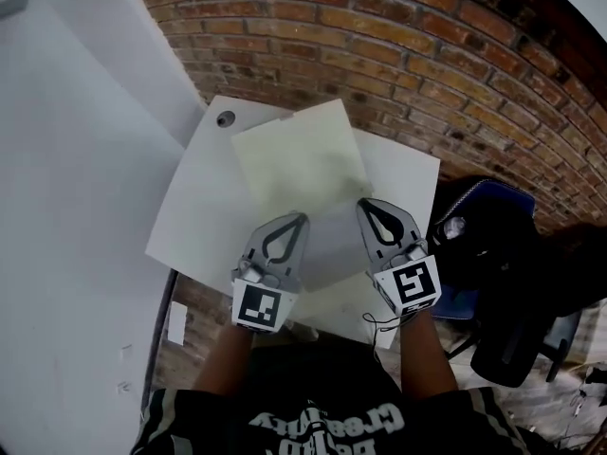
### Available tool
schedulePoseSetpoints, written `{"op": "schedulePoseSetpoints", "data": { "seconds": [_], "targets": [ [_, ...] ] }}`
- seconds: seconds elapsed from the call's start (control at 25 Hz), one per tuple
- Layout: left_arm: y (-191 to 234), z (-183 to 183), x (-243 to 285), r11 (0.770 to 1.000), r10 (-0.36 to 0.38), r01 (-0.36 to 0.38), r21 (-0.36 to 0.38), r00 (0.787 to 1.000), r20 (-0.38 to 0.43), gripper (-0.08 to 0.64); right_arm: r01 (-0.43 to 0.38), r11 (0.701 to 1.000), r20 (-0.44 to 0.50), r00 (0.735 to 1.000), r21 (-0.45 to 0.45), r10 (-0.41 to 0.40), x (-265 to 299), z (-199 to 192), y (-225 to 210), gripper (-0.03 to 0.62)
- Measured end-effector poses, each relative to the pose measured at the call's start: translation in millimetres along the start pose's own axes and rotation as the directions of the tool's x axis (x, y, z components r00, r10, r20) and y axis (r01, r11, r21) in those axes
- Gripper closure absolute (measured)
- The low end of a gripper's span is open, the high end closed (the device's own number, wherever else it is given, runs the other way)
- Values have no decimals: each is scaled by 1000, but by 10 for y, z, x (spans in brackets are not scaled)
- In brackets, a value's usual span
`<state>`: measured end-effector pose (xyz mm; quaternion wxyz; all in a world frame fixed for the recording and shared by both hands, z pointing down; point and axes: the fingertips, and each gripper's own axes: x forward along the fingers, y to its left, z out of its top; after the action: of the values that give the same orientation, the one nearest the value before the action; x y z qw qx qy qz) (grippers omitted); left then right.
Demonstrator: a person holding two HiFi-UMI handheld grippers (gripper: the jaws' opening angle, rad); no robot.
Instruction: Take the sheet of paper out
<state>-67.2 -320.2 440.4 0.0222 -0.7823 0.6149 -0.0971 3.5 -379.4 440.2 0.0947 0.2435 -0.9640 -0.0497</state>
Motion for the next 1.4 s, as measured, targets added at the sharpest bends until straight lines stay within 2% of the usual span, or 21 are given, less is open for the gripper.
{"op": "schedulePoseSetpoints", "data": {
  "seconds": [0.12,0.16,0.2,0.28,0.32,0.36,0.4,0.48,0.52,0.6,0.68,0.88,0.96,1.08,1.2,1.24,1.28,1.4],
  "targets": [
    [73,-18,-40,1000,32,-32,1,999,-5,560,-85,996,-49,995,-32,83,115,-85,130,583],
    [104,-28,-53,999,43,-43,1,999,-8,560,-126,991,-76,990,-49,122,172,-127,183,534],
    [136,-39,-64,999,54,-54,-1,999,-11,560,-174,982,-108,980,-70,166,235,-180,236,512],
    [195,-66,-91,997,73,-73,-10,997,-17,560,-293,950,-193,944,-112,269,362,-336,359,502],
    [219,-86,-107,996,82,-82,-17,996,-22,560,-368,921,-252,910,-127,329,415,-452,434,482],
    [237,-111,-123,996,90,-91,-24,996,-27,560,-452,881,-322,862,-137,392,455,-591,514,448],
    [248,-136,-136,995,97,-98,-28,995,-33,560,-538,831,-397,800,-141,450,481,-746,591,422],
    [260,-179,-157,995,100,-101,-23,994,-41,560,-684,717,-536,659,-135,528,511,-1052,718,388],
    [268,-199,-167,995,99,-100,-18,994,-45,560,-739,661,-596,592,-130,543,528,-1193,759,376],
    [292,-240,-195,995,101,-102,-16,994,-51,560,-815,568,-694,477,-118,540,576,-1459,799,369],
    [321,-293,-236,994,108,-109,-20,992,-64,560,-860,502,-765,384,-92,517,650,-1718,800,365],
    [378,-438,-362,992,118,-121,-31,988,-100,560,-922,386,-887,165,16,431,781,-2308,734,366],
    [392,-533,-413,991,122,-128,-44,985,-124,560,-929,365,-909,100,60,404,830,-2462,691,377],
    [437,-594,-460,990,130,-136,-45,983,-127,560,-930,351,-925,33,110,378,909,-2604,652,390],
    [475,-676,-518,987,137,-147,-62,980,-142,560,-927,329,-931,-52,179,361,887,-2721,661,424],
    [493,-697,-532,987,139,-150,-66,980,-146,560,-925,327,-933,-70,193,354,885,-2746,660,436],
    [512,-711,-544,986,140,-151,-68,979,-147,560,-923,328,-934,-77,199,349,897,-2760,657,463],
    [566,-738,-570,985,145,-157,-75,979,-144,560,-925,330,-939,-73,190,335,947,-2765,650,506]
  ]
}}
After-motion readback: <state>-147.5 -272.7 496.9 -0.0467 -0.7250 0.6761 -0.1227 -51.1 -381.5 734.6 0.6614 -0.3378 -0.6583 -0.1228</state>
